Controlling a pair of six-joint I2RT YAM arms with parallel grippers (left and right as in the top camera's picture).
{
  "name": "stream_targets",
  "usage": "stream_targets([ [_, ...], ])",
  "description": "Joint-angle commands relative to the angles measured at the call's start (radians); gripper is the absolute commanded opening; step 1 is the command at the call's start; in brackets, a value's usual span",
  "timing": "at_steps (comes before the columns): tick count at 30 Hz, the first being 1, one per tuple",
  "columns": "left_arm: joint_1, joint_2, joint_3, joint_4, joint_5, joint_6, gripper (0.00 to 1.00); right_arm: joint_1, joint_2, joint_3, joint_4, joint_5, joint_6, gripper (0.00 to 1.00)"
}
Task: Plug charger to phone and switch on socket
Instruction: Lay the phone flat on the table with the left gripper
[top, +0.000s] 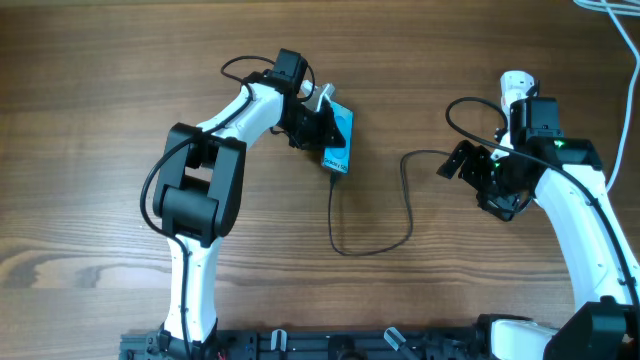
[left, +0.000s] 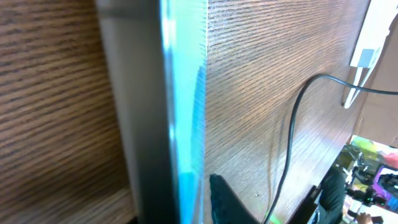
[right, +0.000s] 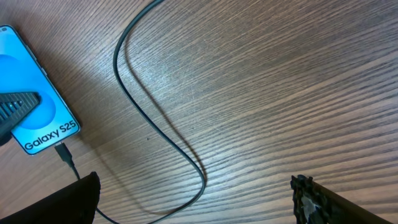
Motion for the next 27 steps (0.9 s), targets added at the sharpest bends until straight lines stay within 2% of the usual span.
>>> stream_targets([
  [1, -0.005, 0.005, 0.002, -0.002, -0.022, 0.002, 0.29, 0.0, -0.005, -0.002, 0.002, -0.014, -0.01, 1.0],
  [5, -0.005, 0.005, 0.002, -0.002, -0.027, 0.001, 0.4, 0.0, -0.005, -0.002, 0.0, -0.014, -0.011, 1.0],
  [9, -0.005, 0.005, 0.002, -0.021, -0.098, 0.001, 0.47, 0.0, -0.005, -0.002, -0.004, -0.014, -0.011, 1.0],
  [14, -0.005, 0.005, 0.002, -0.039, -0.145, 0.001, 0.87, 0.0, -0.005, -0.002, -0.005, -0.014, -0.011, 1.0],
  [15, -0.005, 0.005, 0.002, -0.039, -0.145, 0.001, 0.92, 0.0, -0.005, -0.002, -0.007, -0.014, -0.011, 1.0],
  [18, -0.005, 0.005, 0.002, -0.04, -0.152, 0.001, 1.0, 0.0, -0.005, -0.002, -0.019, -0.014, -0.013, 1.0],
  [27, -0.002, 0.005, 0.002, -0.1, -0.331, -0.045, 1.0, -0.001, -0.005, -0.002, -0.063, -0.014, -0.066, 1.0],
])
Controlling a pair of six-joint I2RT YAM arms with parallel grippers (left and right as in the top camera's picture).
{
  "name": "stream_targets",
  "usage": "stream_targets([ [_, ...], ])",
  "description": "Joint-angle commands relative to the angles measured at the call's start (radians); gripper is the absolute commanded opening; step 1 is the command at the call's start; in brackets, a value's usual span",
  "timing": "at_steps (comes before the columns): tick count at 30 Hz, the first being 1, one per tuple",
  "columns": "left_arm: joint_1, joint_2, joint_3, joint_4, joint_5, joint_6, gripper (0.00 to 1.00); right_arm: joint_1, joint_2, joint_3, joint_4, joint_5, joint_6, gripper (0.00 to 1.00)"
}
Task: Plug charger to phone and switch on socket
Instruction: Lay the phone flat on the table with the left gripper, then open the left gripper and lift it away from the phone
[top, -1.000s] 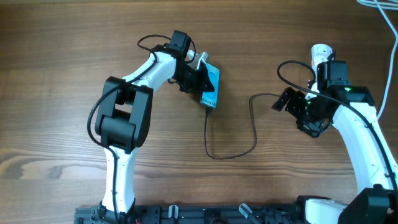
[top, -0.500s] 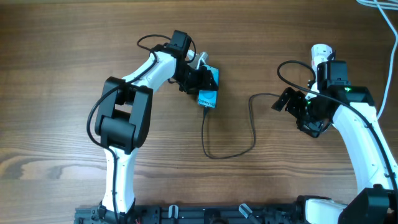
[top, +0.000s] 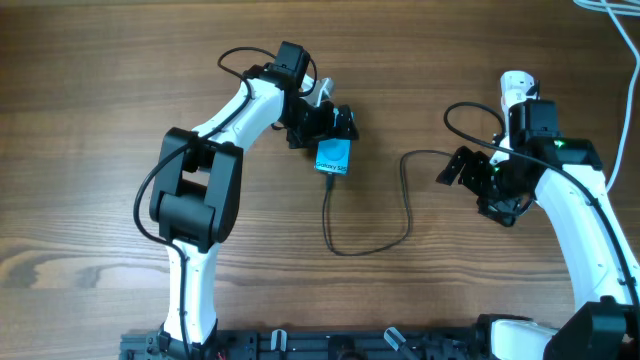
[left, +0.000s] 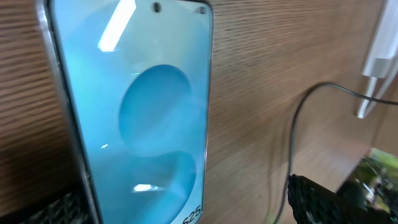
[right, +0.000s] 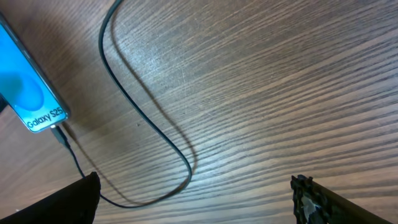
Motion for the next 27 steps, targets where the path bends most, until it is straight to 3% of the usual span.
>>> stream_targets([
  [1, 0.008, 0.041, -0.029, -0.044, -0.23, -0.021, 1.0, -0.001, -0.005, -0.002, -0.007, -0.01, -0.032, 1.0],
  [6, 0.011, 0.037, -0.028, -0.083, -0.334, -0.048, 1.0, -0.001, -0.005, -0.002, -0.009, -0.01, -0.038, 1.0],
  [13, 0.063, -0.054, -0.027, -0.112, -0.342, -0.05, 1.0, -0.001, -0.005, -0.002, -0.023, -0.014, -0.084, 1.0],
  [20, 0.157, -0.337, -0.027, -0.118, -0.417, -0.097, 1.0, -0.001, -0.005, 0.057, -0.059, -0.01, -0.114, 1.0],
  [27, 0.247, -0.576, -0.027, -0.142, -0.566, -0.106, 1.0, -0.081, -0.005, 0.312, -0.171, 0.088, -0.132, 1.0],
])
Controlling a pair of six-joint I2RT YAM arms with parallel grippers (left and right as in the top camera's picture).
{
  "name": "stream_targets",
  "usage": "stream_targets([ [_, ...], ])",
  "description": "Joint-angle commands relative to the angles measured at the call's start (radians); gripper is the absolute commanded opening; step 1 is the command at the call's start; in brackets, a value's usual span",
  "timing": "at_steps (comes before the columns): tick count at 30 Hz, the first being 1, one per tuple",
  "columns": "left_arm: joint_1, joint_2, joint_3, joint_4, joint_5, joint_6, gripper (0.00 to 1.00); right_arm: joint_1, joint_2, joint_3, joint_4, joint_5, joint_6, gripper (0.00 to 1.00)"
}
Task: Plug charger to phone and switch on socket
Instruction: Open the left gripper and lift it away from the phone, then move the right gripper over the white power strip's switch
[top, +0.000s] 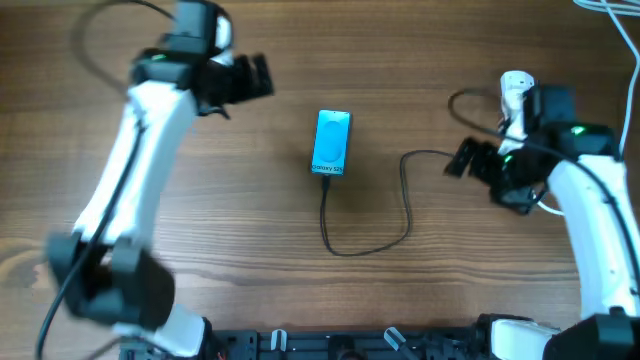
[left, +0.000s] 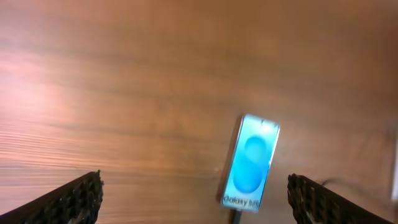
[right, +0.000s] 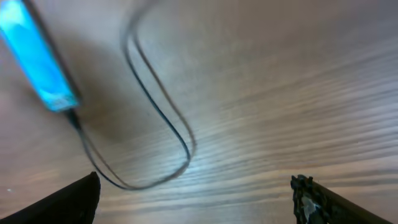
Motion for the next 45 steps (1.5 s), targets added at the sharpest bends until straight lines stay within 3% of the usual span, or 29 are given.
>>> stream_targets([
  [1, 0.043, -0.081, 0.004, -0.008, -0.093, -0.02, 1.0, -0.076, -0.008, 0.151, -0.016, 0.072, -0.022, 1.0],
  [10, 0.057, -0.091, 0.004, -0.008, -0.093, -0.02, 1.0, -0.367, 0.001, 0.19, 0.132, 0.176, 0.089, 1.0],
  [16, 0.057, -0.091, 0.004, -0.008, -0.093, -0.02, 1.0, -0.47, 0.036, 0.189, 0.195, 0.241, 0.138, 1.0],
  [22, 0.057, -0.091, 0.004, -0.008, -0.093, -0.02, 1.0, -0.481, 0.172, 0.19, 0.288, 0.235, 0.076, 1.0],
  [25, 0.057, -0.091, 0.004, -0.008, -0.093, -0.02, 1.0, -0.481, 0.271, 0.205, 0.342, 0.141, 0.051, 1.0],
  [32, 0.057, -0.091, 0.004, -0.008, -0.093, -0.02, 1.0, -0.479, 0.388, 0.212, 0.466, 0.214, 0.138, 1.0],
  [38, 0.057, -0.091, 0.004, -0.008, -0.093, -0.02, 1.0, -0.45, 0.467, 0.208, 0.557, 0.209, 0.131, 1.0],
  [45, 0.057, -0.091, 0.004, -0.008, -0.093, -0.02, 1.0, -0.398, 0.598, 0.207, 0.573, 0.214, 0.159, 1.0],
])
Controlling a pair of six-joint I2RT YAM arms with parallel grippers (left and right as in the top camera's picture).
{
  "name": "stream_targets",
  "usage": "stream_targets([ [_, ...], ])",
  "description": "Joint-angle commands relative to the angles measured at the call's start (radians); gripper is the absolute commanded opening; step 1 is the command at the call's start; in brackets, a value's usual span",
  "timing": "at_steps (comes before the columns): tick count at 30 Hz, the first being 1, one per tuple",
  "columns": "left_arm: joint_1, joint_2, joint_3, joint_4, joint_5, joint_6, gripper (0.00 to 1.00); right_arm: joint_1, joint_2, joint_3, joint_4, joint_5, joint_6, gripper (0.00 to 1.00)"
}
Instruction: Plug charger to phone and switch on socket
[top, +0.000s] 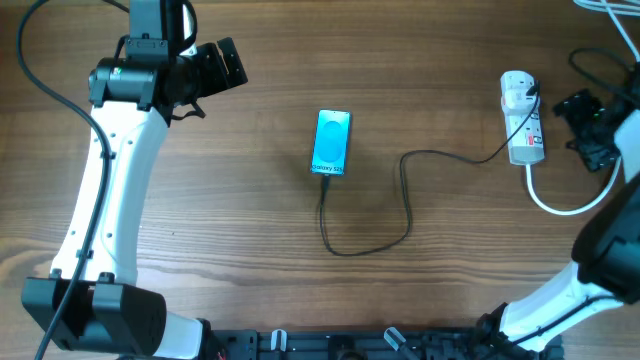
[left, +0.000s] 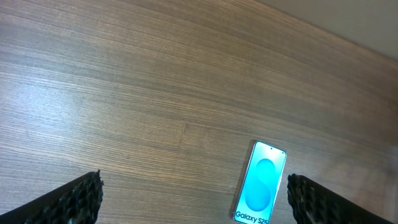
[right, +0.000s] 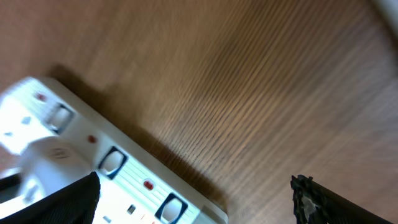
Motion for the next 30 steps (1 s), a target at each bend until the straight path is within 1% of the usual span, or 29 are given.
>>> stream_targets([
  [1, 0.005, 0.005, -0.005, 0.002, -0.013, -0.009, 1.0, 0.019, 0.072, 0.019, 0.004, 0.02, 0.031, 1.0],
  [5, 0.005, 0.005, -0.005, 0.002, -0.013, -0.009, 1.0, 0.021, 0.115, 0.018, 0.008, 0.027, 0.059, 1.0],
  [9, 0.005, 0.005, -0.005, 0.002, -0.013, -0.009, 1.0, 0.021, 0.121, 0.018, 0.023, 0.027, 0.079, 1.0],
  [23, 0.005, 0.005, -0.005, 0.002, -0.013, -0.009, 1.0, 0.029, 0.129, 0.018, 0.08, -0.005, 0.078, 1.0],
  [30, 0.005, 0.005, -0.005, 0.002, -0.013, -0.009, 1.0, 0.076, 0.133, 0.018, 0.089, -0.016, 0.079, 1.0],
])
